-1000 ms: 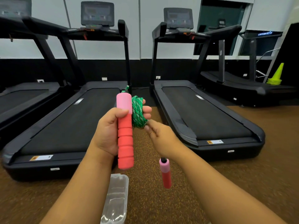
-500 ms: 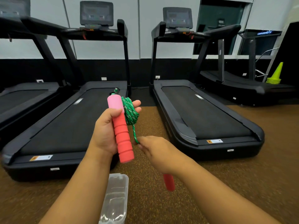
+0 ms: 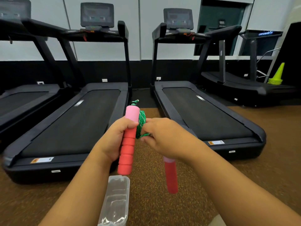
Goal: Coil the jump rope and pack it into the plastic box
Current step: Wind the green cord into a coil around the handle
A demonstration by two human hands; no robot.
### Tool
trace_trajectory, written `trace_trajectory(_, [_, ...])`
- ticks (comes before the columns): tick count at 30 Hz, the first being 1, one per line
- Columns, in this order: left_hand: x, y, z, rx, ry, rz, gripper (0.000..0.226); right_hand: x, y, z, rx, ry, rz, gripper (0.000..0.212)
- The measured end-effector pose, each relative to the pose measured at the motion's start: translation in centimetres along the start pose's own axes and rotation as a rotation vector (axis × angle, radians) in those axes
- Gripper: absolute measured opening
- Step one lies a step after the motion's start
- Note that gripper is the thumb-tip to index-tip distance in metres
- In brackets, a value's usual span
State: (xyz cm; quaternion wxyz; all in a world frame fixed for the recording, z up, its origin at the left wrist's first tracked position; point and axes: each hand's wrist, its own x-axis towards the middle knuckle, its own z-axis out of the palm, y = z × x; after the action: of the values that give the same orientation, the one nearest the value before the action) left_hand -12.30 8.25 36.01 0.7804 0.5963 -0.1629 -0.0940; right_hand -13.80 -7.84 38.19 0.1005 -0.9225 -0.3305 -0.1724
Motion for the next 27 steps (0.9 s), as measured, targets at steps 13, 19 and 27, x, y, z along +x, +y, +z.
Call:
trace_trajectory(13, [-0.3, 0.3, -0.5, 0.174, -0.156, -0.036, 0.055, -0.1, 1.5, -4.1, 0.47, -0.004, 0.106, 0.026])
trace_trajectory(19, [-0.4, -0.7, -0.5, 0.08, -0.194, -0.096, 0.059, 0.0, 1.8, -5.0, 0.52, 0.001, 0.16, 0.027])
trace_trajectory(27, [0.2, 1.3, 1.0, 0.255, -0.162, -0.037, 0.053, -2.1, 2.4, 1.8, 0.556, -0.388, 0.404, 0.048])
